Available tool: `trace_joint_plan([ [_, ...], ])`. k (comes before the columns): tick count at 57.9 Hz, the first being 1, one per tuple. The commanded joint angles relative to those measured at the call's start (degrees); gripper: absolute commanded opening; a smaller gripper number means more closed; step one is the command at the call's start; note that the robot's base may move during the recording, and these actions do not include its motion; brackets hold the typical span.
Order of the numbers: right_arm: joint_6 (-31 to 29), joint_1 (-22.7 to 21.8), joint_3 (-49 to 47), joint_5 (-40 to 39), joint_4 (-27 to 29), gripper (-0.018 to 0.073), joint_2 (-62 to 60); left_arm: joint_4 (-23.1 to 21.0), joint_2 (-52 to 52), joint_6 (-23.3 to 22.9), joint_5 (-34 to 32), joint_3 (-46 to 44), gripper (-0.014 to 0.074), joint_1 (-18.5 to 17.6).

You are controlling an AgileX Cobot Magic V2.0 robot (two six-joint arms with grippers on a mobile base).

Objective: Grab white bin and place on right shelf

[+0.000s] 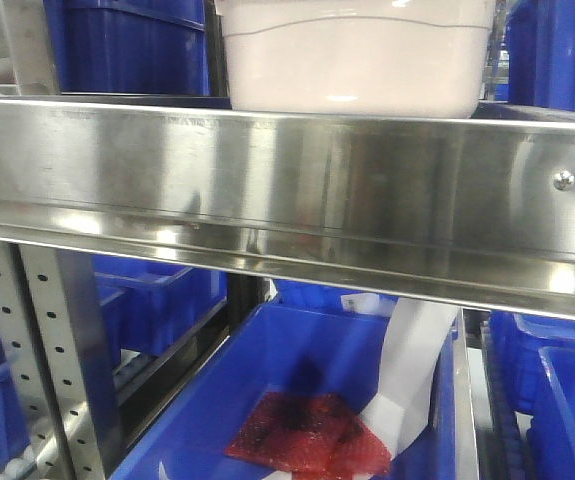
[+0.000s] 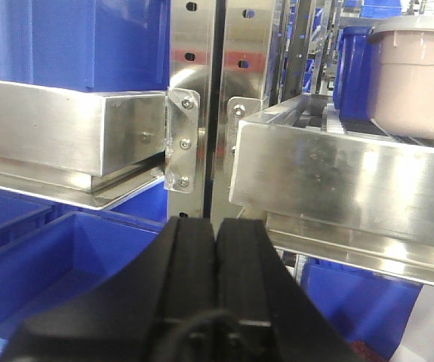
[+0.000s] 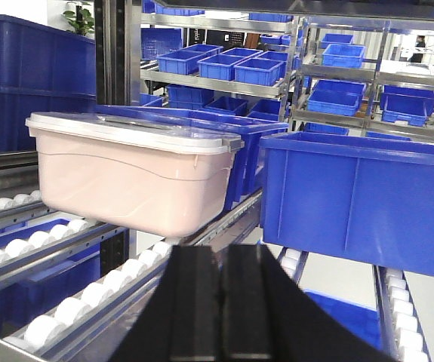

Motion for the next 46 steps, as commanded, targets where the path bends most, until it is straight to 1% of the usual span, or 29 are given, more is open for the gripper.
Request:
trace_joint_plan([
  [1, 0.0, 0.0, -1.3, -4.7, 1.1, 0.0069, 0.8, 0.2, -0.5, -0.7, -5.2, 0.5, -0.0117, -0.2],
  [46, 0.0, 0.0, -1.3, -4.7, 1.1, 0.0069, 0.8, 0.2, -0.5, -0.7, -5.2, 0.5, -0.0117, -0.2],
])
